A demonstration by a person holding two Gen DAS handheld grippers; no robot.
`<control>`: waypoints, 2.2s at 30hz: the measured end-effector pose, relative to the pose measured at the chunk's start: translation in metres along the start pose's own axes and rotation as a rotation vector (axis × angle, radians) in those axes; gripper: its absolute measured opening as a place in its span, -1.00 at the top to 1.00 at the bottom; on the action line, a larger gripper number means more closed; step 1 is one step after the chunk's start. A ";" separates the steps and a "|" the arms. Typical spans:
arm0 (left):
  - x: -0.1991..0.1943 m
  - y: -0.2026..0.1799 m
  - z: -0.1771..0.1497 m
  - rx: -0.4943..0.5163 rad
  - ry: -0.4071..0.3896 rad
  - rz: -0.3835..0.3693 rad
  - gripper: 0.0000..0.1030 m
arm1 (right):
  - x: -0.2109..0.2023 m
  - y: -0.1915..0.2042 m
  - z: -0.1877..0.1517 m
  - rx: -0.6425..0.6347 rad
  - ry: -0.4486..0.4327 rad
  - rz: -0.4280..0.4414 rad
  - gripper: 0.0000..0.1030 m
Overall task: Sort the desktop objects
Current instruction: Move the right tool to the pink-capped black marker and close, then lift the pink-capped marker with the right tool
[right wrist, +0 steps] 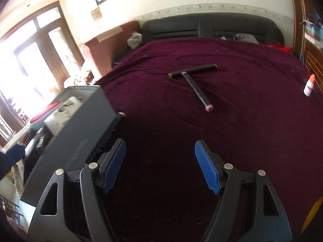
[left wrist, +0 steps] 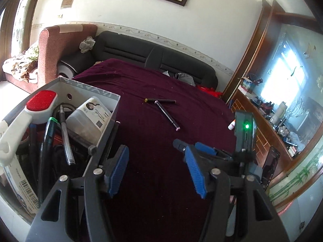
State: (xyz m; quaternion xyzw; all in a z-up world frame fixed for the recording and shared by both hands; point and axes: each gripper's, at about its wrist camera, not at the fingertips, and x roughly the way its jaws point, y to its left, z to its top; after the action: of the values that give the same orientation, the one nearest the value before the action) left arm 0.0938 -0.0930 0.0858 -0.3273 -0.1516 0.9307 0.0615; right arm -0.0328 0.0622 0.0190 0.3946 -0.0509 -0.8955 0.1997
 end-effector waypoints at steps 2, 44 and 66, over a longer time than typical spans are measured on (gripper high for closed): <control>0.010 0.000 -0.005 0.016 0.028 0.012 -1.00 | 0.007 -0.011 0.003 0.012 0.019 -0.017 -0.40; 0.074 -0.007 -0.061 -0.096 0.317 -0.145 -1.00 | -0.036 -0.010 -0.107 0.015 0.172 -0.062 0.74; 0.124 -0.023 -0.069 -0.151 0.435 -0.205 -1.00 | -0.046 -0.008 -0.122 -0.048 0.072 0.017 0.74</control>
State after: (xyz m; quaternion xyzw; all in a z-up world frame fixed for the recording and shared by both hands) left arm 0.0405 -0.0284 -0.0312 -0.5066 -0.2362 0.8132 0.1619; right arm 0.0811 0.0955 -0.0344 0.4213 -0.0256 -0.8798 0.2185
